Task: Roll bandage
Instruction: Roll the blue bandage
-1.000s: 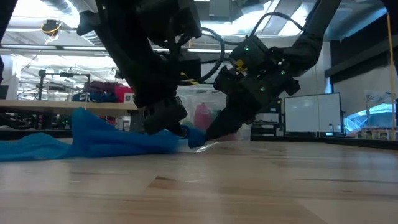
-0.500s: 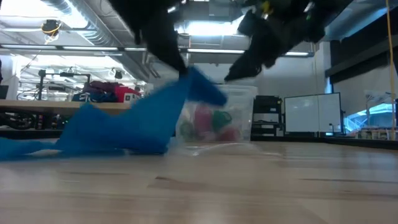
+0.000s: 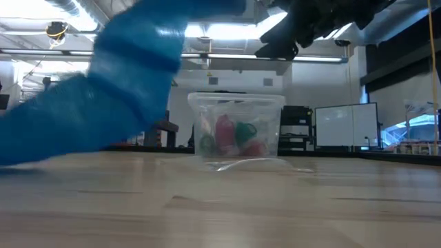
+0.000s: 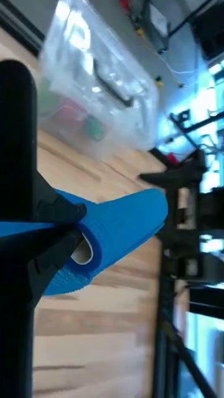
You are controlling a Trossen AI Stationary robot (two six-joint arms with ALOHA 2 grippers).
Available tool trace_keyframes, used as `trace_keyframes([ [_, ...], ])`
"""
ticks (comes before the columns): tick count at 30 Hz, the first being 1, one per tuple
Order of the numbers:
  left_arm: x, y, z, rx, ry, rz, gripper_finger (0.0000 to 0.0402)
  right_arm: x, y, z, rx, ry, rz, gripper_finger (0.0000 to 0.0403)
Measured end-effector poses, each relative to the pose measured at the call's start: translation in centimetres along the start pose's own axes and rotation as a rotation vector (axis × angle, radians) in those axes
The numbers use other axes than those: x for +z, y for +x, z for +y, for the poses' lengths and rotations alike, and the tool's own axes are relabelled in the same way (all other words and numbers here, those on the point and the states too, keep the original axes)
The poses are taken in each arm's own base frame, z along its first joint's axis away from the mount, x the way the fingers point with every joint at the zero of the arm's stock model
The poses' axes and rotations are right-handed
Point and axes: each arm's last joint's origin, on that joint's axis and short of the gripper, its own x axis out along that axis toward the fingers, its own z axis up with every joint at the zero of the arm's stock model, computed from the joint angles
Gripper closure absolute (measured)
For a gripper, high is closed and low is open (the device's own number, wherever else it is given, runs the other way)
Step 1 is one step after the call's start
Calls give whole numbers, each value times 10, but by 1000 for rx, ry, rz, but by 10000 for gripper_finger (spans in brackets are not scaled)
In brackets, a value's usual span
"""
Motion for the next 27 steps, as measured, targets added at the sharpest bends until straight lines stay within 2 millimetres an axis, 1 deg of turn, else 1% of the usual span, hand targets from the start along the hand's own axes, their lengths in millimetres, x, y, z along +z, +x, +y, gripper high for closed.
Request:
trace_keyframes([
  [3,9,-8,4,-16,20,-54,400,6,-8,3,39,-1,39,107],
  [8,22,-13,17,3,119,-136,400,26,-41,8,19,-126,64,107],
  [11,32,-13,24,32,164,-201,400,43,-64,8,-2,-211,-56,107],
  [12,35,-13,26,41,174,-222,400,47,-68,8,-4,-223,-104,107],
  [14,42,-13,28,57,194,-266,400,51,-69,5,-1,-241,-205,107],
  [16,47,-13,30,49,215,-307,400,46,-59,4,35,-212,-262,107],
  [18,51,-12,32,48,226,-339,400,40,-40,2,93,-169,-318,107],
  [20,54,-12,34,62,227,-357,400,34,-20,7,176,-107,-345,107],
  [23,55,-10,38,82,227,-361,400,33,4,18,242,-69,-379,107],
  [25,55,-7,41,94,223,-352,400,31,18,26,228,-71,-415,107],
  [27,55,-5,44,107,216,-345,400,31,28,31,187,-67,-438,107],
])
